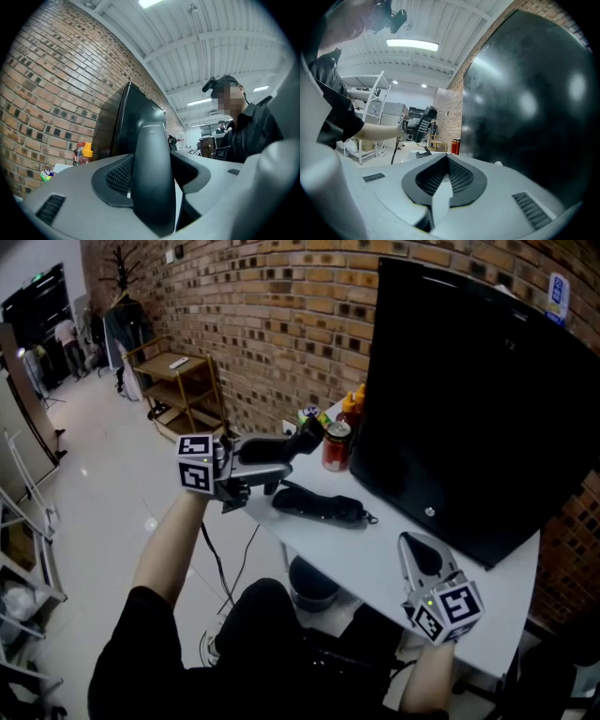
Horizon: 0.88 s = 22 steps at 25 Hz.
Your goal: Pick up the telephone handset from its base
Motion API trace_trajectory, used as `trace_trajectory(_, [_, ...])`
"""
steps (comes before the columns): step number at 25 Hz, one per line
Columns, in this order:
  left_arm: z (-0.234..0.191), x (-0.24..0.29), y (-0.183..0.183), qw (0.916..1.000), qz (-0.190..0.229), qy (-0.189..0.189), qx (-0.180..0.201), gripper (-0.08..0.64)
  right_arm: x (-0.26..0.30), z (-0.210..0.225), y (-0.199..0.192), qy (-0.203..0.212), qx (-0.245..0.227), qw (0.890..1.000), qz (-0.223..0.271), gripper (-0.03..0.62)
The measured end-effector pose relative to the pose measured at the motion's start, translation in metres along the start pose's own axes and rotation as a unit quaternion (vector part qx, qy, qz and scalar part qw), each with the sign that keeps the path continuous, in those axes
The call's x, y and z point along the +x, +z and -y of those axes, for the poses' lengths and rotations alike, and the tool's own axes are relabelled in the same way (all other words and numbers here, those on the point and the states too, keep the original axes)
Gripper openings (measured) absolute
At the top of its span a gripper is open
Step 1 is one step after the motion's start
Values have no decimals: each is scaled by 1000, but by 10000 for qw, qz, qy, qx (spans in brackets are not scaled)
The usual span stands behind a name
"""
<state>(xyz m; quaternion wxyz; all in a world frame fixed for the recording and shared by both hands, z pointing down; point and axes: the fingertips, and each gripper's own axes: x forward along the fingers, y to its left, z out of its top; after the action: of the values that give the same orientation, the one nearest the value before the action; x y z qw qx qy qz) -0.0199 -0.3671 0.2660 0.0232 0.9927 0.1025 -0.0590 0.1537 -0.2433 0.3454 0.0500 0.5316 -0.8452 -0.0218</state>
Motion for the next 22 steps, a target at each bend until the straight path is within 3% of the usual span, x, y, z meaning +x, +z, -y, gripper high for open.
trace_trajectory(22, [-2, 16, -21, 9983, -515, -77, 244, 256, -2, 2, 1, -102, -3, 9999, 10, 11])
